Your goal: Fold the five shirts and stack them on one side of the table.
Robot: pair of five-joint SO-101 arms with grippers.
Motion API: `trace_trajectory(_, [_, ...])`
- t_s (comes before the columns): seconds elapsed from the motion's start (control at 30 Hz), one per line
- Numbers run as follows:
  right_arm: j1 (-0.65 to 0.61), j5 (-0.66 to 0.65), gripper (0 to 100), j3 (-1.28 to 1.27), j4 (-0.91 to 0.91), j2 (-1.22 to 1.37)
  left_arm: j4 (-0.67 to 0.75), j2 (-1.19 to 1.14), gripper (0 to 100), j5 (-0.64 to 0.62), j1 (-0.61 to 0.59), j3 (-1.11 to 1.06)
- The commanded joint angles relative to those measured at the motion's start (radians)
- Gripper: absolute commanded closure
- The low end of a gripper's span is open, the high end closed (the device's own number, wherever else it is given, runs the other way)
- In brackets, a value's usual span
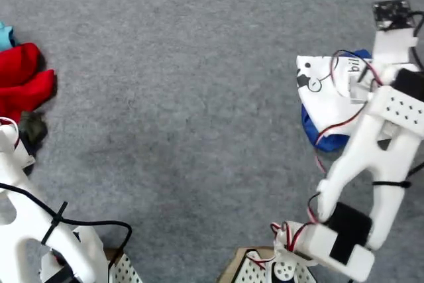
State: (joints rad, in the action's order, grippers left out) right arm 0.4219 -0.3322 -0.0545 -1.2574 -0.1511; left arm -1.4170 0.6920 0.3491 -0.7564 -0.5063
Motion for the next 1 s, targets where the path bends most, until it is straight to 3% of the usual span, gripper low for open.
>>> trace_trajectory(0.0, [-0.088, 0.068, 89.0, 0.082, -0.155, -0.104, 0.006, 0.012, 97, 0.034, -0.044, 0.104])
trace_trajectory(0.17, [-0.176, 0.081, 99.2, 0.127, -0.322, -0.114, 0.081, -0.048, 81, 0.037, -0.104, 0.212])
trace_trajectory(0.37, [-0.237, 0.095, 97.8, 0.133, -0.431, -0.12, 0.196, -0.326, 79, 0.037, -0.173, 0.42])
trace_trajectory(0.6, [-0.315, 0.097, 97.8, 0.122, -0.446, -0.114, 0.109, -0.826, 74, 0.034, -0.17, 0.899])
trace_trajectory(0.8, [-0.325, 0.097, 97.8, 0.074, -0.454, -0.114, -0.034, -1.179, 74, 0.021, -0.071, 1.292])
trace_trajectory(0.97, [-0.325, 0.097, 97.8, 0.064, -0.454, -0.114, -0.058, -1.454, 74, -0.181, -0.023, 1.448])
